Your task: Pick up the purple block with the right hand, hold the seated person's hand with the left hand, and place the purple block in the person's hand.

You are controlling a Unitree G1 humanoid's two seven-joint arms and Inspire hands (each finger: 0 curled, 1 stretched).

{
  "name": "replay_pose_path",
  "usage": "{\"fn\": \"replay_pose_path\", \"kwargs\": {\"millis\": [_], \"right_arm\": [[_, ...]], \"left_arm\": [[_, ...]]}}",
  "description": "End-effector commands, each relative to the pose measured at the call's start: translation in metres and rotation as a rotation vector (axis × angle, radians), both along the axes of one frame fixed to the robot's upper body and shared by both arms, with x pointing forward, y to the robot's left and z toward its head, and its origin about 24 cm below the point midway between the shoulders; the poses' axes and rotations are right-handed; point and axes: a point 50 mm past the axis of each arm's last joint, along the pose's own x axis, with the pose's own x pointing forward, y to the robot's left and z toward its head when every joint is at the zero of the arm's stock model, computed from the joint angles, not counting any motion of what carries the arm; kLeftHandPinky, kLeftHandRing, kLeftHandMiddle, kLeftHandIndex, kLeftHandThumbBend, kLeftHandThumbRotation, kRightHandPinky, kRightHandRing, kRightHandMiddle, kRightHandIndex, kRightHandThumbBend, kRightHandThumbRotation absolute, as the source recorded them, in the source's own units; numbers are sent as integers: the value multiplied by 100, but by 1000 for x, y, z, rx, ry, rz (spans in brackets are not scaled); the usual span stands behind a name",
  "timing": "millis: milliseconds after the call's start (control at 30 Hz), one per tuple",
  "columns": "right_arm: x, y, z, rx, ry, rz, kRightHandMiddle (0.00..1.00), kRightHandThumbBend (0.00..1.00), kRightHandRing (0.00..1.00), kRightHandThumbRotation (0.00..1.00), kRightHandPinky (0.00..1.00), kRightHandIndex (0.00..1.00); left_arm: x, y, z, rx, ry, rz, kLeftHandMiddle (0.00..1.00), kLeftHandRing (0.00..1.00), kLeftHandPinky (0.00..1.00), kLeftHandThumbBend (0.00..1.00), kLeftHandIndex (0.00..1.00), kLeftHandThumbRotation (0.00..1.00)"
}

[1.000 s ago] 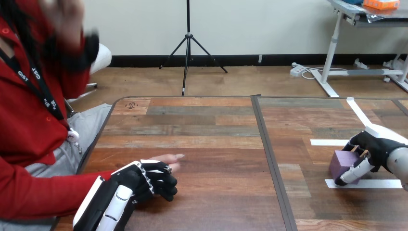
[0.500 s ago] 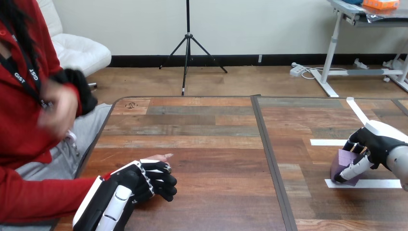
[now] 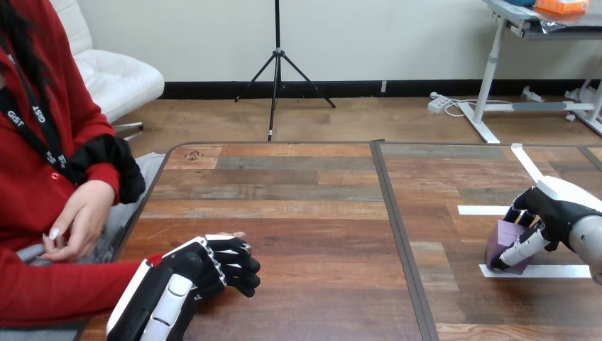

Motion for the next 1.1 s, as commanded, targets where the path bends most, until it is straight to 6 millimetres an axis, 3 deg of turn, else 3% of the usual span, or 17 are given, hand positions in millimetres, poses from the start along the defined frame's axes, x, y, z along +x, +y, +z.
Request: {"fn": "replay_pose_path", "kwargs": {"millis": [0, 333, 667, 867, 1067], "right_arm": [[10, -3, 24, -17, -112, 8, 52, 68, 49, 0, 43, 50], [12, -1, 25, -5, -122, 12, 49, 72, 46, 0, 39, 49], [13, 1, 28, 12, -134, 23, 48, 74, 45, 0, 39, 48], [13, 1, 30, 27, -152, 44, 49, 74, 45, 0, 39, 49], [12, 1, 31, 31, -163, 66, 50, 74, 48, 0, 42, 48]], "left_arm": [[16, -1, 19, 4, -103, -9, 59, 55, 51, 71, 60, 86], [16, -1, 19, 17, -107, -1, 59, 55, 51, 71, 61, 87], [16, 7, 32, 380, -262, 82, 60, 58, 54, 64, 61, 95], [16, 13, 46, 547, -329, 130, 64, 64, 58, 64, 65, 86], [14, 16, 63, 729, -382, 189, 72, 70, 60, 71, 73, 73]]}}
